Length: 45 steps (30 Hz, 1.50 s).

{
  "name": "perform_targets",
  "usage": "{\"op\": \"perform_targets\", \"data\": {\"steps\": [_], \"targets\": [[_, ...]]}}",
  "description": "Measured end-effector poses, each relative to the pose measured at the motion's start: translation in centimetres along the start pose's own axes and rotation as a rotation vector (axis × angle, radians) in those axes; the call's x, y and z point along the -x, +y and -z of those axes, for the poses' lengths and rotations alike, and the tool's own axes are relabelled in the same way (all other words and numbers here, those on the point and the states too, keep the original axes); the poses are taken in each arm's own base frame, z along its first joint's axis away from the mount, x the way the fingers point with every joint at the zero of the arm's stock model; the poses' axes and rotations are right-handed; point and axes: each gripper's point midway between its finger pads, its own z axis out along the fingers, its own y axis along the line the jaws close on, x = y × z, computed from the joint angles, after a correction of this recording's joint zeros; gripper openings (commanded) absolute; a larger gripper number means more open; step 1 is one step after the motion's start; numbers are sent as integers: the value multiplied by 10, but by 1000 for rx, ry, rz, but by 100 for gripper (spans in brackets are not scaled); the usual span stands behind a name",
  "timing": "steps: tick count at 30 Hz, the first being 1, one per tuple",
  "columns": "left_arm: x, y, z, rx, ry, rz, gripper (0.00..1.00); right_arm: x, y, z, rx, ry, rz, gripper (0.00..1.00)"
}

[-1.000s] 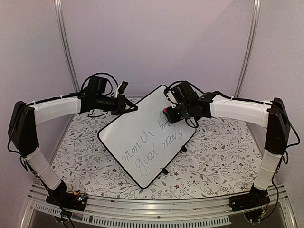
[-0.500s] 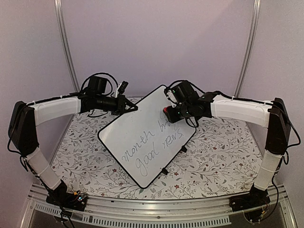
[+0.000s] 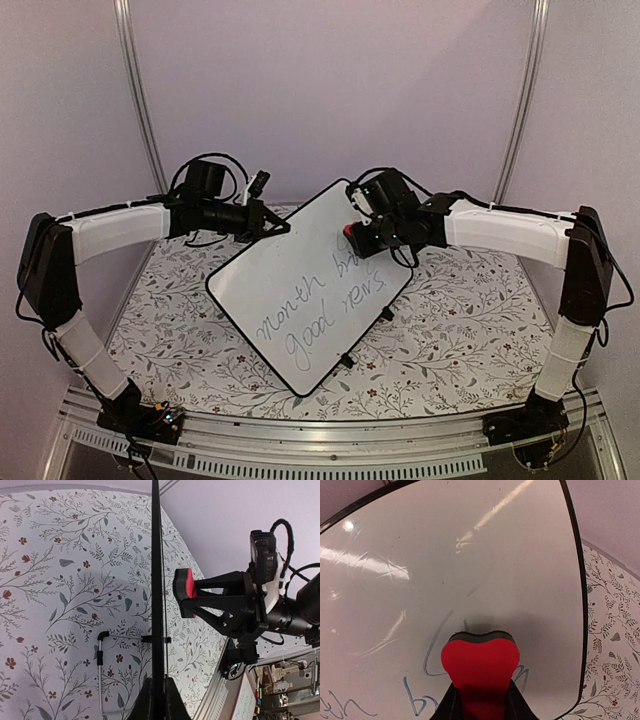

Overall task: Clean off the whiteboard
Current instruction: Erase the whiteboard at the center of the board.

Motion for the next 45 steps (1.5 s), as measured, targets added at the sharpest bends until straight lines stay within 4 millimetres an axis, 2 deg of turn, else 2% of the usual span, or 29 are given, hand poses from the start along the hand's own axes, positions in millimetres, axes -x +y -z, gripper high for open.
{"op": "perform_targets", "data": {"steps": [22,30,38,45], "targets": [[0,0,0,0,0,0,0,6,0,5,4,-17,-4,0],[0,-1,1,-9,2,0,0,17,-8,15,8,-43,-19,0],[0,0,1,-8,0,0,0,35,-18,35,16,-95,-42,0],[2,2,3,-5,-4,3,0,35,-14,36,50,-92,-43,0]]}}
